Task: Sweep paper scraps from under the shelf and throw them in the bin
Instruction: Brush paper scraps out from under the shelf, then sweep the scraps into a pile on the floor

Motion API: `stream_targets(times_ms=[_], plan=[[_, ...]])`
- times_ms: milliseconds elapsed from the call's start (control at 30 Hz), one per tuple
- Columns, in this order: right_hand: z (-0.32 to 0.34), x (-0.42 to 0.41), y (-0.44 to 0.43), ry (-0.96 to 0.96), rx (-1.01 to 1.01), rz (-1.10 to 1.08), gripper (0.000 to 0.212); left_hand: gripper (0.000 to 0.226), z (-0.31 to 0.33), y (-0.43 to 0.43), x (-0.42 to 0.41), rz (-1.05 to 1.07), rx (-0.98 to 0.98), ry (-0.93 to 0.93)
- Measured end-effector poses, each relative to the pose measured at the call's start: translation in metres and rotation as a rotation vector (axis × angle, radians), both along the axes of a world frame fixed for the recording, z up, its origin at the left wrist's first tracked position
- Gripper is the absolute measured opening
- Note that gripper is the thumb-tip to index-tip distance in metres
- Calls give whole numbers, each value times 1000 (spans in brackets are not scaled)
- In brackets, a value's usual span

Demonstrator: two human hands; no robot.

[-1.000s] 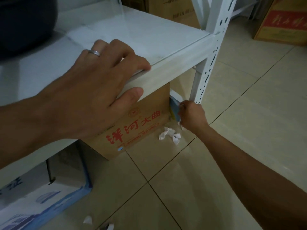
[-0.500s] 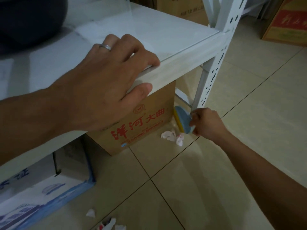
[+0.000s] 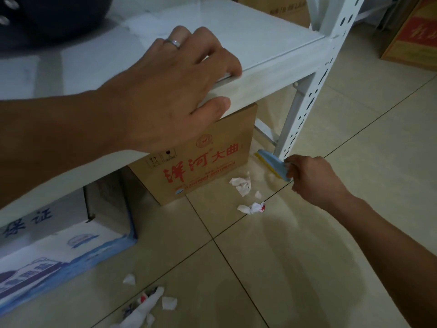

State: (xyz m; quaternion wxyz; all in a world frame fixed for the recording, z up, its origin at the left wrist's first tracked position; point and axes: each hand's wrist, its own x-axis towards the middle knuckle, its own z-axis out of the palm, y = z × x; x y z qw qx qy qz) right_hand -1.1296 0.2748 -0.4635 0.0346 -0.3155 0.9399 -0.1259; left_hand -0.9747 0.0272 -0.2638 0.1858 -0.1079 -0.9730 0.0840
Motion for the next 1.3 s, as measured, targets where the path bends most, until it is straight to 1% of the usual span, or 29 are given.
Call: stream_targets(times_ms=[100, 200, 233, 333, 400, 467, 600, 667, 733, 833, 933, 1000, 1033, 1100, 1167, 1200, 1267, 1300], plan=[[-5, -4, -12, 87, 111, -4, 19, 50, 0, 0, -1, -3, -5, 15], [-11, 11, -29, 45, 251, 123, 24, 49, 1, -1, 0, -13, -9, 22], [-12, 21, -33, 27, 256, 184, 22, 48, 1, -1, 0, -12, -7, 23], [-16, 64, -32, -1, 208, 360, 9, 47, 1, 0, 1, -14, -2, 35], [-12, 94, -22, -55, 170, 414, 11, 46, 1, 1, 2, -16, 5, 41], [-3, 110, -11, -80, 133, 416, 11, 46, 1, 1, 4, -14, -3, 43], [1, 102, -8, 84, 135, 237, 11, 46, 2, 3, 7, -1, -52, 26], [-6, 101, -22, 88, 162, 187, 9, 47, 4, 4, 9, 24, -55, -2], [-12, 109, -42, 65, 188, 218, 10, 49, 4, 5, 16, 51, -34, -29], [-19, 130, -70, 74, 250, 346, 26, 49, -2, 13, 44, 45, 67, -12], [-21, 166, -79, 20, 237, 594, 32, 46, -19, 21, 101, -8, 91, -18], [-14, 193, -72, -8, 222, 720, 23, 44, -35, 16, 147, -19, 105, -92], [-8, 202, -66, -17, 208, 744, 20, 43, -44, 11, 171, 11, 134, -138], [5, 207, -51, 23, 213, 698, 13, 44, -63, 1, 216, 141, 229, -243], [13, 198, -33, 120, 170, 538, 20, 49, -83, -7, 261, 273, 376, -317], [13, 192, -22, 166, 139, 423, 17, 52, -91, -7, 284, 326, 435, -337], [14, 187, -4, 174, 194, 200, 5, 53, -107, -2, 324, 404, 467, -392], [10, 189, 2, 163, 242, 129, 8, 49, -115, 2, 342, 418, 443, -425]])
